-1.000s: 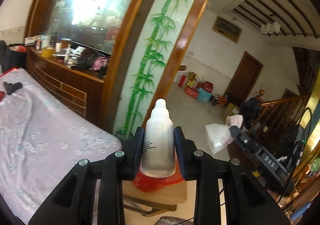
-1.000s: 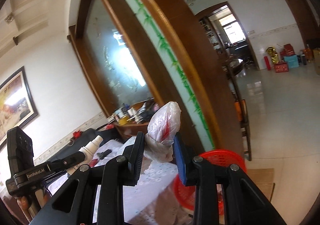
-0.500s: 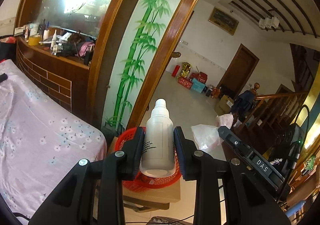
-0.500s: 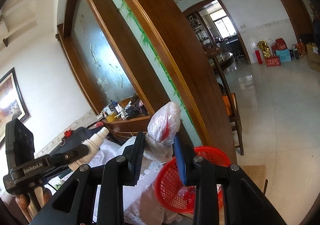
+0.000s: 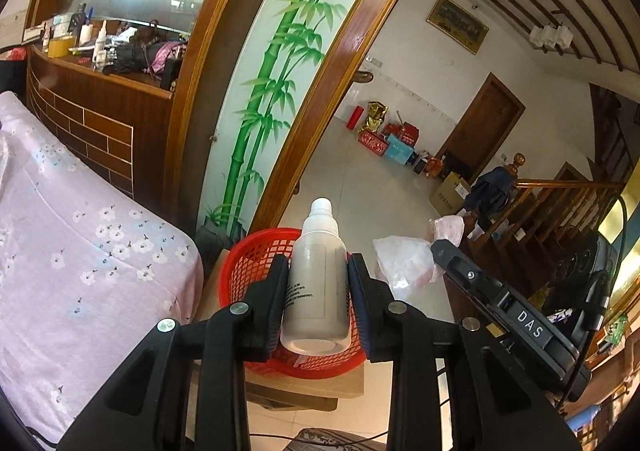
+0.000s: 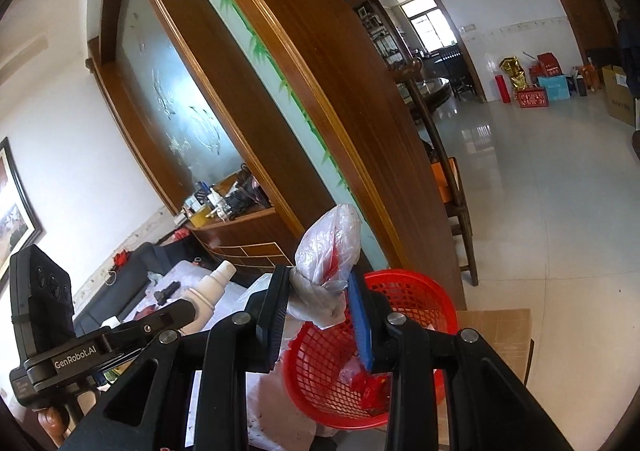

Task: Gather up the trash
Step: 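Carry the bottle and bag to the red wastebasket and open both grippers, then move both tools back over the bed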

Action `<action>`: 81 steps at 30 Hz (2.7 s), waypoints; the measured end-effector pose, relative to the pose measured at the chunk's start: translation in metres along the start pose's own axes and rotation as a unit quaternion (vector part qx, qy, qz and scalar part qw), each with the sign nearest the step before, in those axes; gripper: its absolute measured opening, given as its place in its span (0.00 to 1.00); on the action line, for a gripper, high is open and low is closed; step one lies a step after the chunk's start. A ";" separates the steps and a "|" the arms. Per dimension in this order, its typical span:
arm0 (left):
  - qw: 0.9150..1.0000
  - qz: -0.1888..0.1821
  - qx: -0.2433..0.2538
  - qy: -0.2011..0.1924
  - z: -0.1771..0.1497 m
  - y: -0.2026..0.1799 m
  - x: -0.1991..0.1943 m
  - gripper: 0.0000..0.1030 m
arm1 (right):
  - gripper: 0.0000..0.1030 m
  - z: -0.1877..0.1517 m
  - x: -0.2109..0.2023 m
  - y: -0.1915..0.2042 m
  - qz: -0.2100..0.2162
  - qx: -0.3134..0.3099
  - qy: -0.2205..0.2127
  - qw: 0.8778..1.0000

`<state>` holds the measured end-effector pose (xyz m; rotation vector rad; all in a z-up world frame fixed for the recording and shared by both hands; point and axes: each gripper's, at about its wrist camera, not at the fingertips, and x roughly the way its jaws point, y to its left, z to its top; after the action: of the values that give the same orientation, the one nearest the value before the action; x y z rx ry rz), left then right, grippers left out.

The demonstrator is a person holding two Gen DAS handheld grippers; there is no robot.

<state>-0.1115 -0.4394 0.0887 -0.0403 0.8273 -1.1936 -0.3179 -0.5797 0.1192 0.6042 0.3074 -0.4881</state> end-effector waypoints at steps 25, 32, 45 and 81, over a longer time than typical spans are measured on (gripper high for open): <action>0.998 -0.010 -0.019 0.064 -0.002 0.012 0.064 0.28 | 0.30 -0.001 0.026 -0.021 -0.040 0.009 0.032 0.999; 0.997 -0.015 -0.025 0.067 -0.002 0.014 0.066 0.28 | 0.30 -0.002 0.026 -0.023 -0.035 0.014 0.029 0.999; 0.996 -0.001 -0.041 0.080 -0.007 0.027 0.083 0.50 | 0.40 -0.008 0.039 -0.034 -0.043 0.026 0.050 0.997; 0.978 0.127 -0.112 -0.121 -0.026 0.151 -0.254 0.80 | 0.74 -0.052 -0.006 0.174 0.112 -0.041 0.086 0.989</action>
<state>-0.0356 -0.1570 0.1420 -0.2527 0.7227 -0.8329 -0.2390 -0.4220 0.1618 0.5928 0.4160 -0.2059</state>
